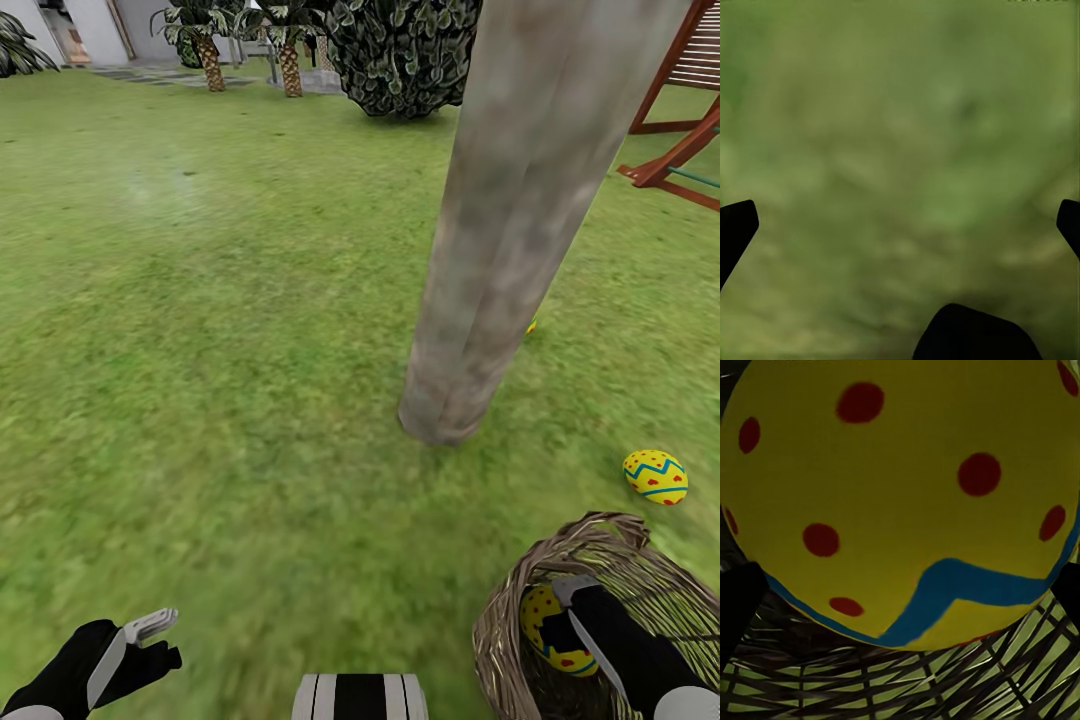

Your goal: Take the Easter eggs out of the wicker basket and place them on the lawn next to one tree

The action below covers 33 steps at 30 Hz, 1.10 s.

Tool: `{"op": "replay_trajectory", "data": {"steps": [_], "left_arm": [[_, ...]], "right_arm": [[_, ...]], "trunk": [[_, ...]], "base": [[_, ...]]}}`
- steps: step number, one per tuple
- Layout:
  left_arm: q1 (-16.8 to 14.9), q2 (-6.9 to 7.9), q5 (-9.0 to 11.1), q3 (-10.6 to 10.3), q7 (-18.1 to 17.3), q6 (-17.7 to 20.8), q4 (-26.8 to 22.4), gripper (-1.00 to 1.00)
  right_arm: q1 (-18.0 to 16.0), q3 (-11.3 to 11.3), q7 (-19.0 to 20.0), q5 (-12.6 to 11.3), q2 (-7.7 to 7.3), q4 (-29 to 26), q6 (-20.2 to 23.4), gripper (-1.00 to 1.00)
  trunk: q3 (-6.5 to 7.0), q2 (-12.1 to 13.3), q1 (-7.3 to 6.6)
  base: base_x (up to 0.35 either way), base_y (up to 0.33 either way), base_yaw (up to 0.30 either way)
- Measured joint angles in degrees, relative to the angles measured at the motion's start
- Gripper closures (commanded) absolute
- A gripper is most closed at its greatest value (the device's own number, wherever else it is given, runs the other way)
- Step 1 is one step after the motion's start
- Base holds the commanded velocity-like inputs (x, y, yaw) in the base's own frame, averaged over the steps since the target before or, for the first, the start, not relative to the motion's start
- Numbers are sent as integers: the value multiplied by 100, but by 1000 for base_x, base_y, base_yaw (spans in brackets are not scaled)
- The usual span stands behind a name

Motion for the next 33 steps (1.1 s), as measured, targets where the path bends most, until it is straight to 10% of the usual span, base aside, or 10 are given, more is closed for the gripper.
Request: {"op": "replay_trajectory", "data": {"steps": [33], "left_arm": [[-2,-20,0,-16,10,0,35,-100]], "right_arm": [[2,8,-7,-47,4,65,-17,100]], "trunk": [[45,3,-4]], "base": [[0,0,0]]}}
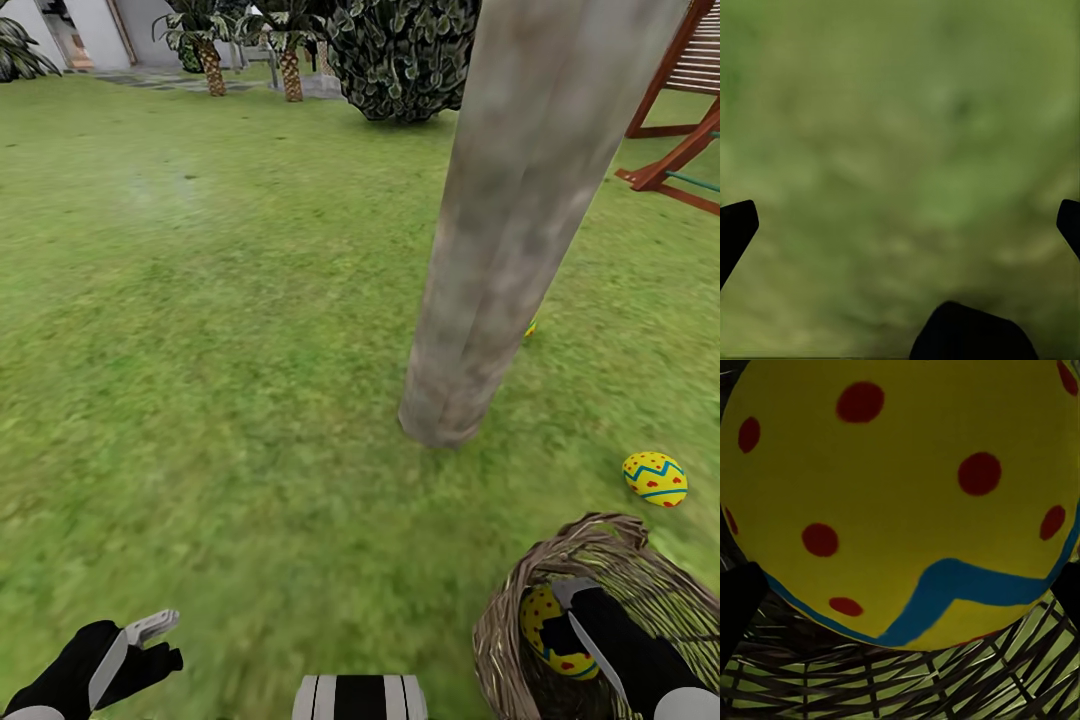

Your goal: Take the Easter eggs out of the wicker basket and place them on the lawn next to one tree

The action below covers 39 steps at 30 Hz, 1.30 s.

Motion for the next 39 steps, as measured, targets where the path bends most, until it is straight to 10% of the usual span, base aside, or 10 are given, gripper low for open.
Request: {"op": "replay_trajectory", "data": {"steps": [24,39], "left_arm": [[3,-85,0,9,23,0,-8,-100],[2,-102,1,8,17,0,0,-100]], "right_arm": [[-6,-1,-13,121,10,-195,10,100],[0,-1,8,3,23,119,9,100]], "trunk": [[-89,-6,9],[242,14,-29]], "base": [[-113,0,0],[0,0,0]]}}
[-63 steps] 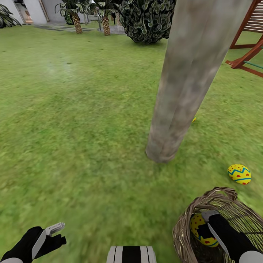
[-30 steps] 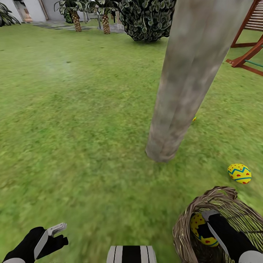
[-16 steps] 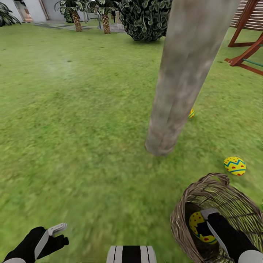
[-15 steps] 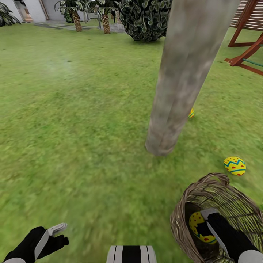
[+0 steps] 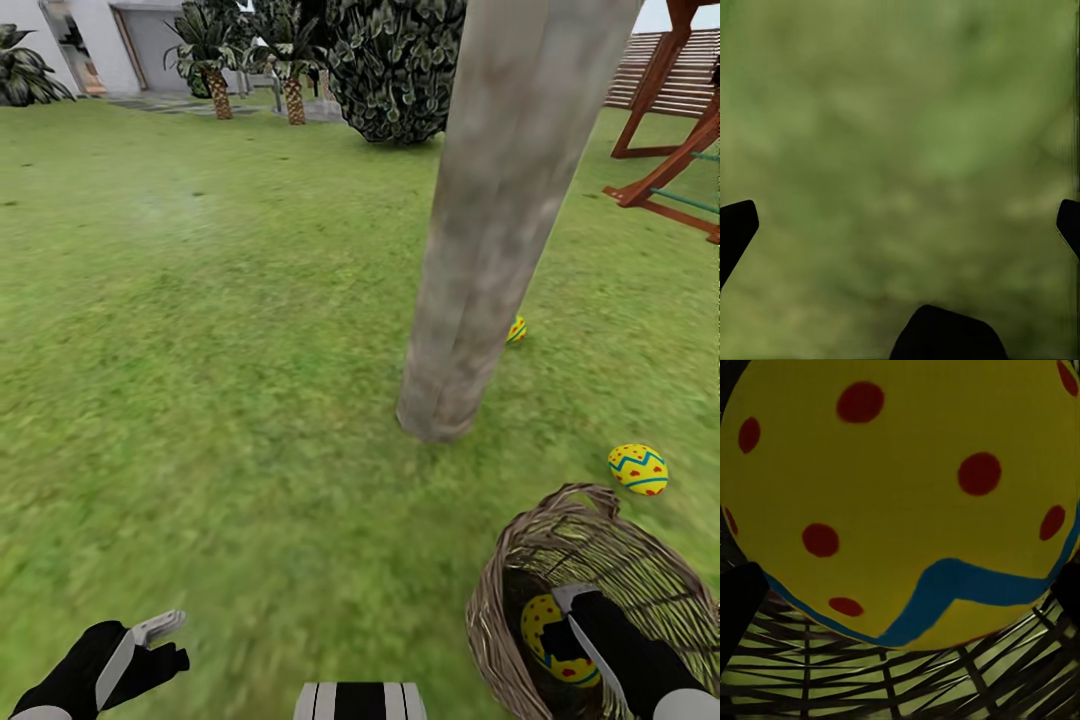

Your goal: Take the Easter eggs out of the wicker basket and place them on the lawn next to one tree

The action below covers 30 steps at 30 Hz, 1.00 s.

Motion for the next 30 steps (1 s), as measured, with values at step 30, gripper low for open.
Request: {"op": "replay_trajectory", "data": {"steps": [30], "left_arm": [[0,-18,-22,-17,7,4,0,-100]], "right_arm": [[0,-18,12,-1,-32,39,8,100]], "trunk": [[665,40,-77]], "base": [[0,0,0]]}}
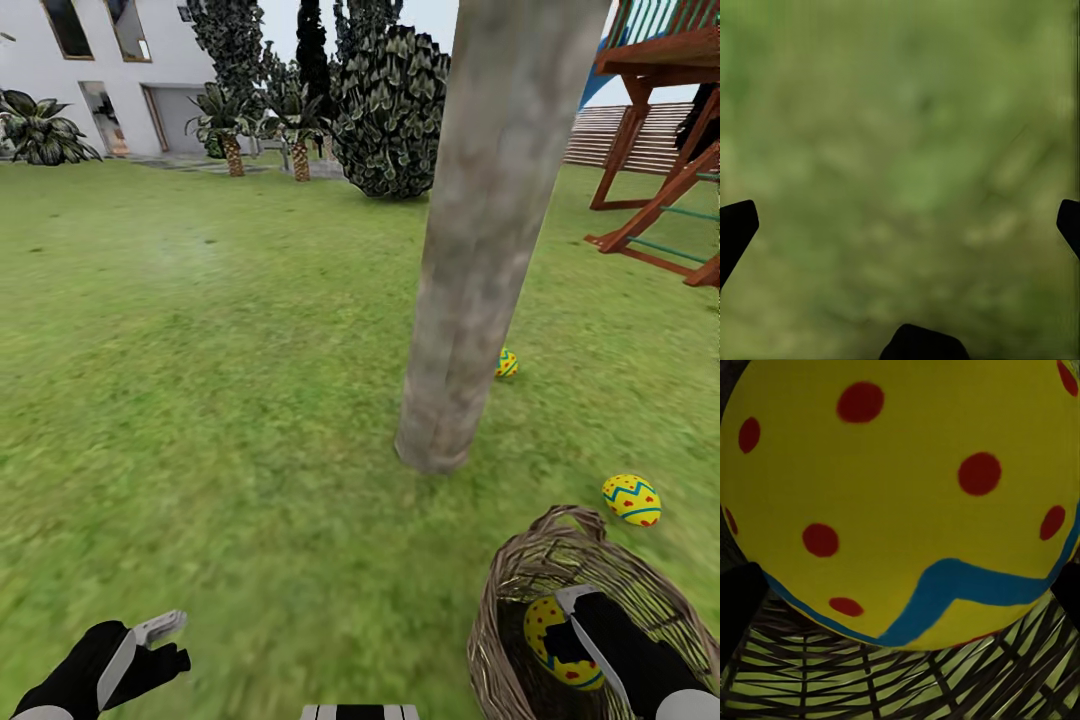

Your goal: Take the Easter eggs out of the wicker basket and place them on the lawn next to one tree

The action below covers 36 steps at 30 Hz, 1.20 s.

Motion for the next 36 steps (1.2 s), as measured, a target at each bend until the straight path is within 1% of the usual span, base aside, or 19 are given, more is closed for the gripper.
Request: {"op": "replay_trajectory", "data": {"steps": [36], "left_arm": [[1,0,-5,-15,-9,-2,2,-100]], "right_arm": [[1,0,13,-6,0,45,6,100]], "trunk": [[798,48,-93]], "base": [[0,0,0]]}}
